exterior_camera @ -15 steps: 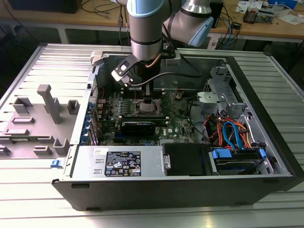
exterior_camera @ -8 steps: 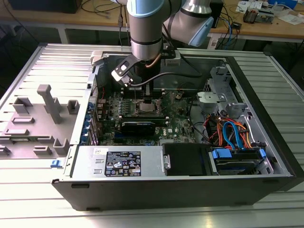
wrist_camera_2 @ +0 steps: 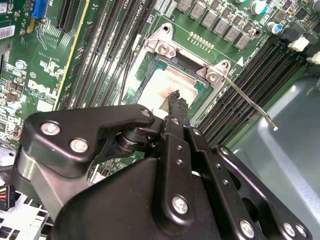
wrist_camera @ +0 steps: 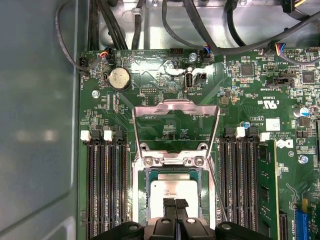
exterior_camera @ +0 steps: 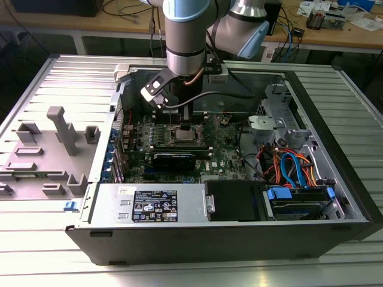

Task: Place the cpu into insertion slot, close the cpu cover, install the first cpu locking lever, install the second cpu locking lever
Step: 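Close the cpu cover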

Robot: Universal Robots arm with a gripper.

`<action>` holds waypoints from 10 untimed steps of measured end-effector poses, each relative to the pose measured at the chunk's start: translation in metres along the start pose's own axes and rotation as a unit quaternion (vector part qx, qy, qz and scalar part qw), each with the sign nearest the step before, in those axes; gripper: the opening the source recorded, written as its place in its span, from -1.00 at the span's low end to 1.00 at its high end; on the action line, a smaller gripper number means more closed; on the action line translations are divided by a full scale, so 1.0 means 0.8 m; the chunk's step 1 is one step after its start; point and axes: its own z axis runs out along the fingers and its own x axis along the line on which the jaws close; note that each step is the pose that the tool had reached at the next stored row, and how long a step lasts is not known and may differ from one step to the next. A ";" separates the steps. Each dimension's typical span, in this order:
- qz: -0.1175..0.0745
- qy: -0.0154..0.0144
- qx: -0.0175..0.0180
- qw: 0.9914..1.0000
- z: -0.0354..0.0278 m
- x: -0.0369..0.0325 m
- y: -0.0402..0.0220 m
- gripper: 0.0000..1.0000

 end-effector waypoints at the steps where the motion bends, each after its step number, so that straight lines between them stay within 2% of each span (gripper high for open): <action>1: 0.000 0.000 0.000 1.000 -0.0012 0.0000 0.0001 -0.79; 4: 0.000 0.001 0.000 1.000 -0.0080 0.0000 0.0004 -0.79; 7: 0.000 0.001 0.000 1.000 -0.0206 0.0000 0.0010 -0.79; 8: 0.000 0.001 0.000 1.000 -0.0278 0.0001 0.0013 -0.79; 10: 0.000 0.001 0.000 1.000 -0.0374 0.0001 0.0018 -0.79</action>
